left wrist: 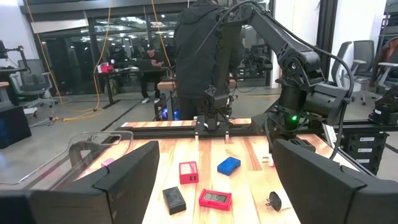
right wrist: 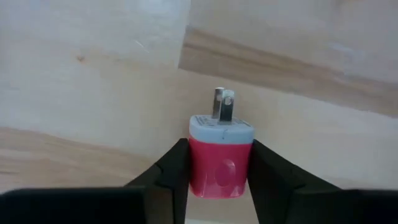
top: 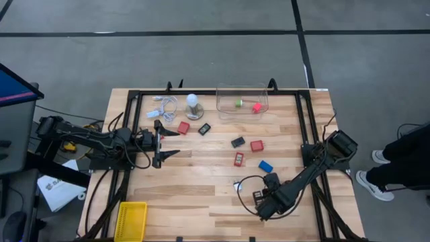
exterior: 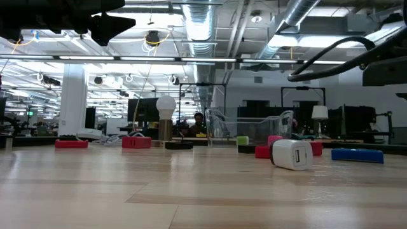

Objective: Pick & Place Office items
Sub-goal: Put the white and pink charger adapter into the transparent bin

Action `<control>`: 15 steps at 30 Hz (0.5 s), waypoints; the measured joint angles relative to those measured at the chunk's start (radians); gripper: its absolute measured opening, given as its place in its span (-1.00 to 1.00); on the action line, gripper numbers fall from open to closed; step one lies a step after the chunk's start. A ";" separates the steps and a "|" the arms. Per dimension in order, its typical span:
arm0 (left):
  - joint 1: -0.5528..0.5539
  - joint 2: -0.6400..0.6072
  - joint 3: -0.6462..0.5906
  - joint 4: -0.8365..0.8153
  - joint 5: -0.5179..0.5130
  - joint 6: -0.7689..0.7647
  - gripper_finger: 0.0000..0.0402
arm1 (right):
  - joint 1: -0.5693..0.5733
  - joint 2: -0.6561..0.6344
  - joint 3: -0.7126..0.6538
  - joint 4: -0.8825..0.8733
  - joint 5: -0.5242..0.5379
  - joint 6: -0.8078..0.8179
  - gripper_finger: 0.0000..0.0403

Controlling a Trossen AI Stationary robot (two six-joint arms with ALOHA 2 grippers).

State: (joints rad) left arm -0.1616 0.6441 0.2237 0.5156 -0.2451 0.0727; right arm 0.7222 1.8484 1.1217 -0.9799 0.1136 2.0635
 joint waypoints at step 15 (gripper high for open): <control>0.000 -0.155 0.067 -0.376 0.000 -0.002 0.54 | -0.117 -0.117 0.000 -0.047 0.299 -0.209 -0.42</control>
State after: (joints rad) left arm -0.1616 0.4893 0.2907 0.1397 -0.2451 0.0708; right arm 0.6051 1.7317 1.1221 -1.0272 0.4123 1.8546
